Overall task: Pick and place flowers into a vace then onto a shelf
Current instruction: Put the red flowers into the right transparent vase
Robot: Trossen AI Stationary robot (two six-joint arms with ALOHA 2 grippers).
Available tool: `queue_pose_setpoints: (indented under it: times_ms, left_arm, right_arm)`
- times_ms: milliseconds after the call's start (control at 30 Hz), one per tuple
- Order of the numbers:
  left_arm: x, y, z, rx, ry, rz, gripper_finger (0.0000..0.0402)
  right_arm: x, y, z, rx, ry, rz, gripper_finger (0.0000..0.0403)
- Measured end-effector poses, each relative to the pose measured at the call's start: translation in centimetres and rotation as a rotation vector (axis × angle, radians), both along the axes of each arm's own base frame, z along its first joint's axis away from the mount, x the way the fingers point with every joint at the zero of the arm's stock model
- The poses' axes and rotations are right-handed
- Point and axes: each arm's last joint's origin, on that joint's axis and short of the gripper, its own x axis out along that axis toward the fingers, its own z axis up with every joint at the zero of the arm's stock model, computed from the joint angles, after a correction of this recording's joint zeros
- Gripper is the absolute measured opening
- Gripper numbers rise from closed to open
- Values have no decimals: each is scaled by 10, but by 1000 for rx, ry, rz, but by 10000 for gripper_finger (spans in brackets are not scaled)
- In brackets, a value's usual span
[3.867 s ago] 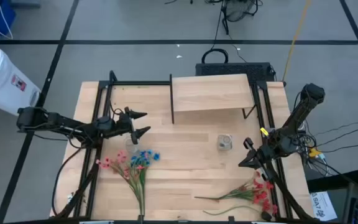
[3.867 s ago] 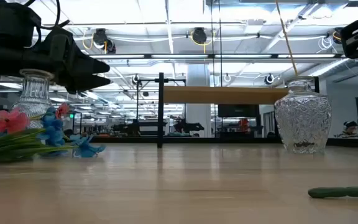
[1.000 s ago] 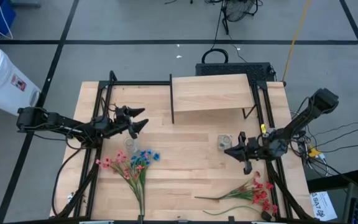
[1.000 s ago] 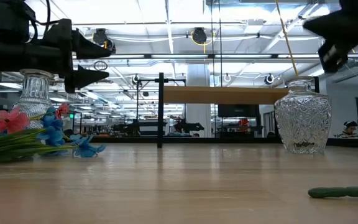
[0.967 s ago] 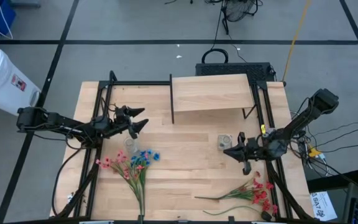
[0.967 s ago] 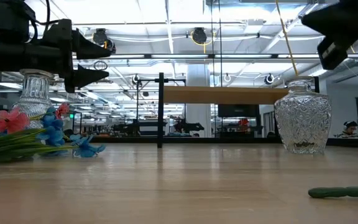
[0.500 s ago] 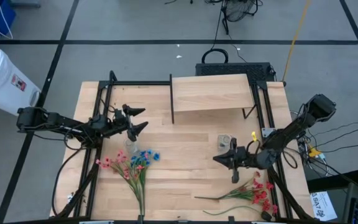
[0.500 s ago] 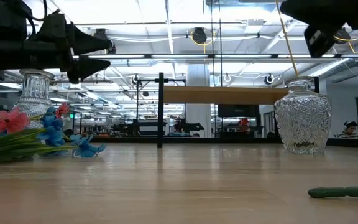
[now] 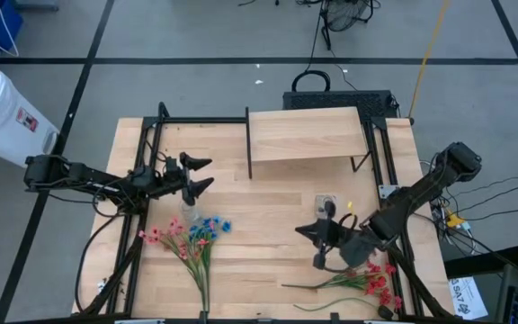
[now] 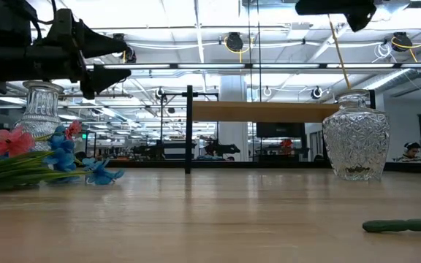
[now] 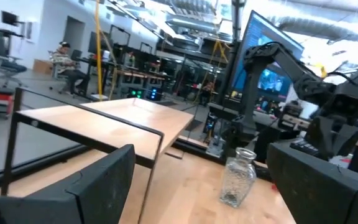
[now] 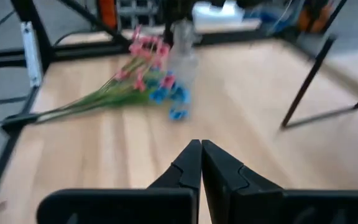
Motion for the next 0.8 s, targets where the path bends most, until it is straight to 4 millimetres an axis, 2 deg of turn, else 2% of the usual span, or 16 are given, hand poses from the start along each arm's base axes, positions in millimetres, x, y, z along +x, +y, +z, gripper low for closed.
queue_pose_setpoints:
  times_ms: [167, 367, 567, 800]
  left_arm:
    - [0, 0, 1, 14, -11, 4, 365]
    - [-1, 1, 1, 41, -3, 39, 365]
    - [-1, 1, 1, 59, 3, 63, 365]
    - [-1, 1, 1, 63, 4, 68, 365]
  right_arm:
    - [3, -12, 1, 154, 160, -23, 2]
    - [-2, -31, -13, 312, 402, -119, 1]
    - [-3, -38, -16, 407, 476, -169, 1]
    - [-1, -41, -17, 480, 527, -143, 2]
